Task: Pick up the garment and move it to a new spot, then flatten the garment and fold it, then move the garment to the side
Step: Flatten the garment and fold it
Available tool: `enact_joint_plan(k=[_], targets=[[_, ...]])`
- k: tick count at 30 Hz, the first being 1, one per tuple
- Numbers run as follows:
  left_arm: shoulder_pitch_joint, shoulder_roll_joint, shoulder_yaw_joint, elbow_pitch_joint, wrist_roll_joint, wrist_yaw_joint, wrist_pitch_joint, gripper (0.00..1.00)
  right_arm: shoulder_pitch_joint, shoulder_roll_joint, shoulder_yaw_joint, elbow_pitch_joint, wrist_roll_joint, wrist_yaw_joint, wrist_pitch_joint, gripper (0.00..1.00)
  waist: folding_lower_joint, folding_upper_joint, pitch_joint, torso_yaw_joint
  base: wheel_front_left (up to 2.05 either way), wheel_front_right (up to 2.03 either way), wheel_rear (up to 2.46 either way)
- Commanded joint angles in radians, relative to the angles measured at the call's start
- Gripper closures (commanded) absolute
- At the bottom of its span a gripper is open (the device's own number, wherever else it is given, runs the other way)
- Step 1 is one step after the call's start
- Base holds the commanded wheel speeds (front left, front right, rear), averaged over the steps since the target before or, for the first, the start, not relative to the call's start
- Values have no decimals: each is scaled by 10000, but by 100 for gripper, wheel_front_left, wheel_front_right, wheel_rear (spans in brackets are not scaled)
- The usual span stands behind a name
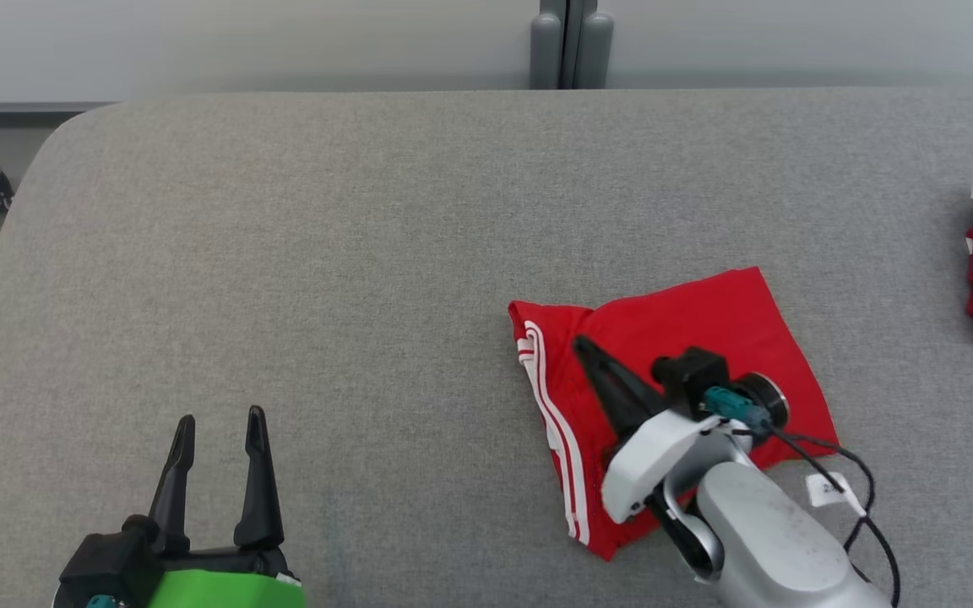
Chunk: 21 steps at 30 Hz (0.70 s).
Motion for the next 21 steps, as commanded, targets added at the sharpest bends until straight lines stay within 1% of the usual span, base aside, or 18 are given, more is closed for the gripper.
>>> enact_joint_plan(k=[1,2,3,4,7,11,15,18,21], targets=[[121,20,72,72,134,-56,-25,0,449,-157,-416,-356,-180,-15,-22,100,0,0,-296,-278,0,0,0],[153,20,113,120,170,-58,-25,0,624,-280,-754,-663,-326,-16,-21,86,0,0,-367,-338,0,0,0],[218,20,167,191,214,-72,-25,0,885,-426,-1155,-1018,-489,-16,-23,57,0,0,-485,-422,0,0,0],[278,18,181,246,255,-87,-25,0,1153,-519,-1464,-1300,-612,-16,-22,0,0,0,-572,-470,0,0,0],[464,20,285,427,442,-135,-25,0,2096,-801,-2539,-2311,-957,-15,-24,0,0,0,-896,-638,0,0,0],[711,20,346,612,635,-217,-25,0,3400,-1164,-3804,-3494,-1006,-16,-23,0,0,0,-1267,-740,0,0,0],[799,20,432,701,707,-279,-25,0,4489,-1240,-4779,-4345,-952,-16,-23,0,0,0,-1402,-817,0,0,0],[897,20,408,889,765,-271,-23,0,5091,-1315,-5170,-4569,-872,-16,-23,0,0,0,-1456,-925,0,0,0],[925,20,369,1014,794,-231,-23,0,5360,-1351,-5229,-4628,-858,-16,-23,0,0,0,-1477,-994,0,0,0]])
